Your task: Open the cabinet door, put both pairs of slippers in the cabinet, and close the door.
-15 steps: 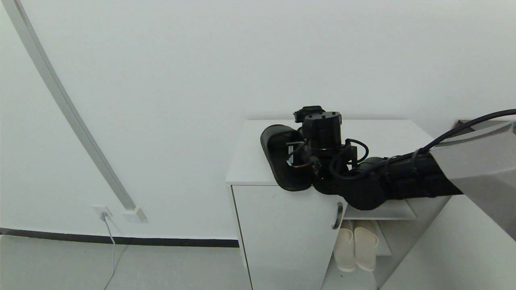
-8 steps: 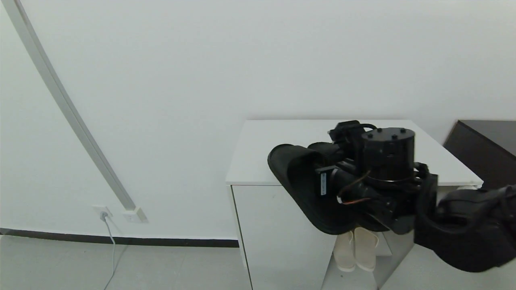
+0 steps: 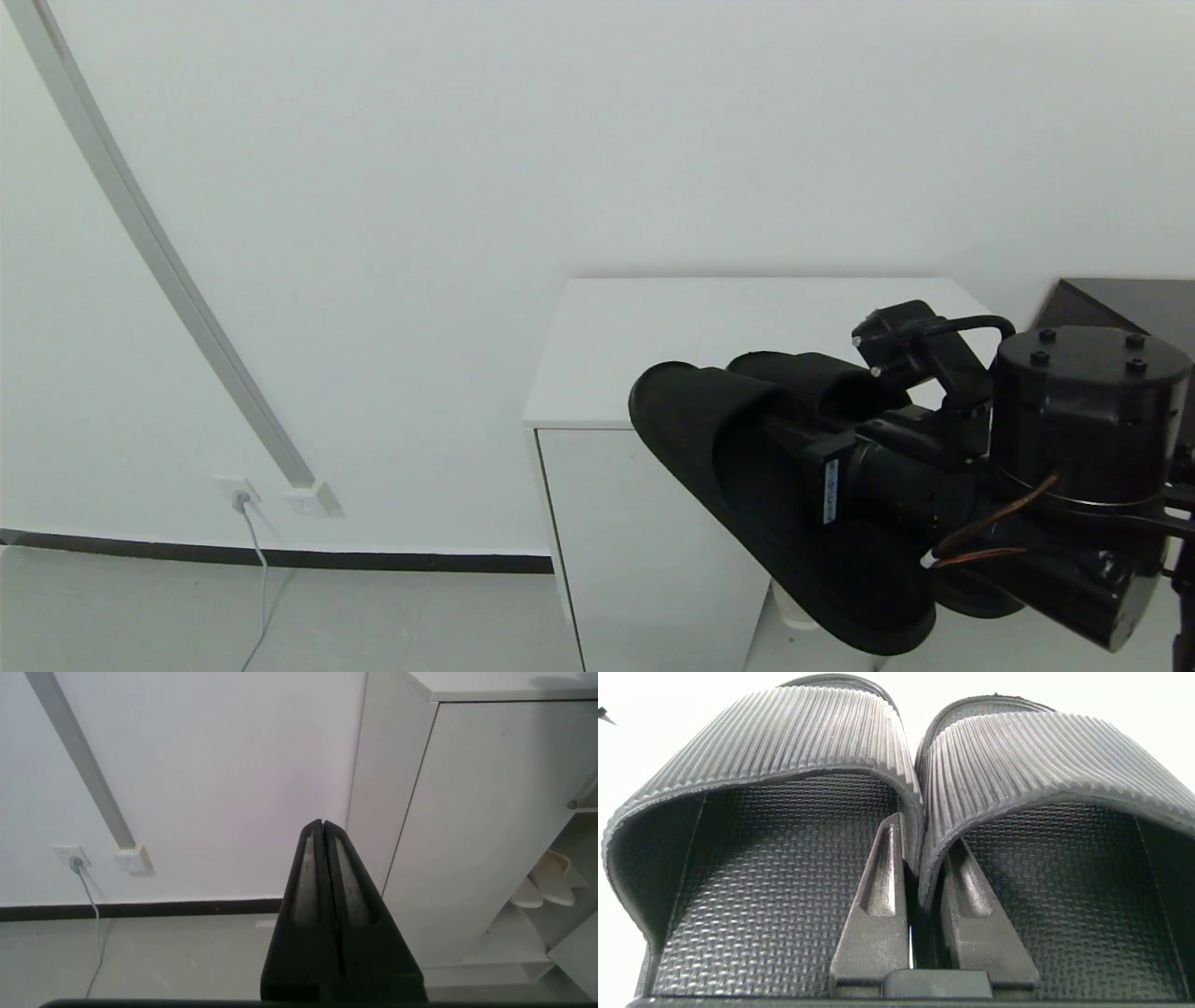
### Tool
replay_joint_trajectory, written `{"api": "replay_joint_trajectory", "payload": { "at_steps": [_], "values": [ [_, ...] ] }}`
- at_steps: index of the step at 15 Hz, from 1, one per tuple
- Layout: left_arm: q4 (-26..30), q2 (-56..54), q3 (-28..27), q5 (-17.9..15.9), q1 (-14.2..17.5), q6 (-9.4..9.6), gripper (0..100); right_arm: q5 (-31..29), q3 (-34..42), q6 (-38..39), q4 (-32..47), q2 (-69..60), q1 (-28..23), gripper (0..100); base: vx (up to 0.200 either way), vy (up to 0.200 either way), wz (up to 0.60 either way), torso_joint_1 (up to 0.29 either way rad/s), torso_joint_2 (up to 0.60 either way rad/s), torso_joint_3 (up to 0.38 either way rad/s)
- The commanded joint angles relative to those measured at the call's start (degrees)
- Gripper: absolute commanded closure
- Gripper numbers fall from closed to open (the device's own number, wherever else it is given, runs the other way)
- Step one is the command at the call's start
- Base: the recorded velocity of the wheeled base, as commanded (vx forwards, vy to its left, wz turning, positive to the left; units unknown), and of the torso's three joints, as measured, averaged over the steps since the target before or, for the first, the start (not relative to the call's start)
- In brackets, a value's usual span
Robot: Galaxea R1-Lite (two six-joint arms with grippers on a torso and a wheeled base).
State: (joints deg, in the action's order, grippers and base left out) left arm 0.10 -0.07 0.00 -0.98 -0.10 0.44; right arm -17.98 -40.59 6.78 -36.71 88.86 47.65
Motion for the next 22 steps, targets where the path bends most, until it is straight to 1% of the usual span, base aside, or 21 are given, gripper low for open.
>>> {"api": "replay_joint_trajectory", "payload": {
  "at_steps": [1,8,18,22],
  "values": [
    [0.0,0.1,0.0,0.0,0.0,0.00,100,-0.1,0.2,0.0,0.0,0.2,1.0,100,0.000,0.000,0.00,0.000,0.00,0.000],
    [0.0,0.1,0.0,0.0,0.0,0.00,100,-0.2,1.3,0.1,0.0,1.6,1.4,100,0.000,0.000,0.00,0.000,0.00,0.000],
    [0.0,0.1,0.0,0.0,0.0,0.00,100,-1.1,1.7,0.3,0.0,1.9,2.2,100,-0.200,0.000,0.00,0.000,0.00,0.002],
    [0.0,0.1,0.0,0.0,0.0,0.00,100,-1.1,2.2,0.3,-0.2,1.8,2.9,100,0.000,0.000,0.00,0.000,0.00,0.000]
  ]
}}
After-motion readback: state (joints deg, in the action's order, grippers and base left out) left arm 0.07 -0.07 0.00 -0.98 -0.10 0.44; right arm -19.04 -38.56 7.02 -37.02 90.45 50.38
